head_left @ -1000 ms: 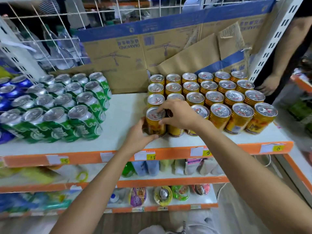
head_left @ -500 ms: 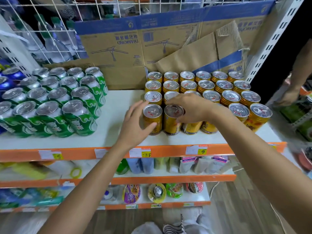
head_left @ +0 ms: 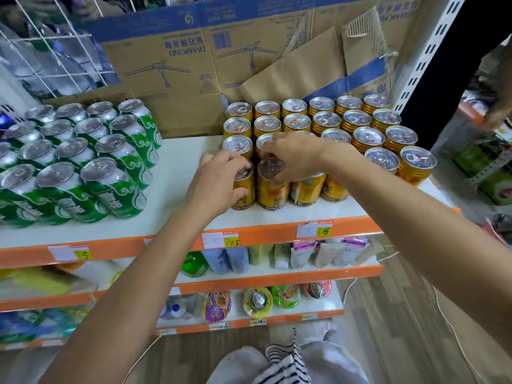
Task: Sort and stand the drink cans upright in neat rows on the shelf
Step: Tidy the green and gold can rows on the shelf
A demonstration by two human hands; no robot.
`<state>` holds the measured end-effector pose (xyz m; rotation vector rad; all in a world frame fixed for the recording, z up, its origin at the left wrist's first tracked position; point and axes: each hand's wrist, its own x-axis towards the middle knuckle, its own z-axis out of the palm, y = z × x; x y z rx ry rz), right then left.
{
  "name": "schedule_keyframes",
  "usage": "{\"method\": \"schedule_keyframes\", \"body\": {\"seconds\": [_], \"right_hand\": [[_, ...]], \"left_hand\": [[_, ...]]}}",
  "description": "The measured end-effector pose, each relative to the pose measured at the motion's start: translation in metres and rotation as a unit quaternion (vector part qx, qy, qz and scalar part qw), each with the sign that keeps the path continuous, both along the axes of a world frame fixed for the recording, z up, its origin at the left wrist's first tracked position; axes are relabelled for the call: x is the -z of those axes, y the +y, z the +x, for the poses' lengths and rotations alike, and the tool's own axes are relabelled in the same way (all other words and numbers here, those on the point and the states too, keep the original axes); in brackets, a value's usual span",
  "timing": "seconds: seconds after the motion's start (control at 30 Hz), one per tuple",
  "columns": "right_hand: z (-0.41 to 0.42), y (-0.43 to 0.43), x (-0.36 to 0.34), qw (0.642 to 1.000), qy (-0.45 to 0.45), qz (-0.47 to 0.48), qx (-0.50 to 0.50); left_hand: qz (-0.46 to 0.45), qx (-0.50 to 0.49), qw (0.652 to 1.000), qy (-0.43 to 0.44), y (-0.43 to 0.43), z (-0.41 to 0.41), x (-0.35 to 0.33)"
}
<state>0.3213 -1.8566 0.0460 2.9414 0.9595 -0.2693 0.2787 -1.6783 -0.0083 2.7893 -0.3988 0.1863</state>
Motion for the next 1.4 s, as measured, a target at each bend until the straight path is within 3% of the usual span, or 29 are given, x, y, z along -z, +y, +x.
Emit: {"method": "schedule_keyframes", "body": {"seconds": [0.33, 0.8, 1.03, 1.17, 1.27, 1.4], "right_hand": [[-0.002, 0.0, 0.012, 0.998, -0.058, -0.013, 0.034], [-0.003, -0.003, 0.01, 1.0, 0.0, 0.0, 0.03], [-0.007, -0.005, 0.012, 0.999, -0.037, -0.01, 0.033], [-0.014, -0.025, 0.002, 0.996, -0.004, 0.058, 0.062], [-0.017, -0.048, -0.007, 0.996, 0.015, 0.04, 0.074], [-0.019, -0.059, -0.001, 0.997, 0.023, 0.008, 0.07]], "left_hand": [[-0.003, 0.002, 1.0, -0.006, 0.001, 0.0, 0.003], [0.012, 0.004, 1.0, -0.005, 0.001, -0.001, 0.001], [0.021, 0.003, 1.0, 0.002, 0.0, -0.003, -0.001], [0.059, 0.004, 0.998, -0.033, -0.007, -0.005, -0.004], [0.024, 0.048, 0.995, -0.089, -0.021, -0.001, -0.007], [0.029, 0.11, 0.993, -0.043, -0.047, 0.016, -0.007]]}}
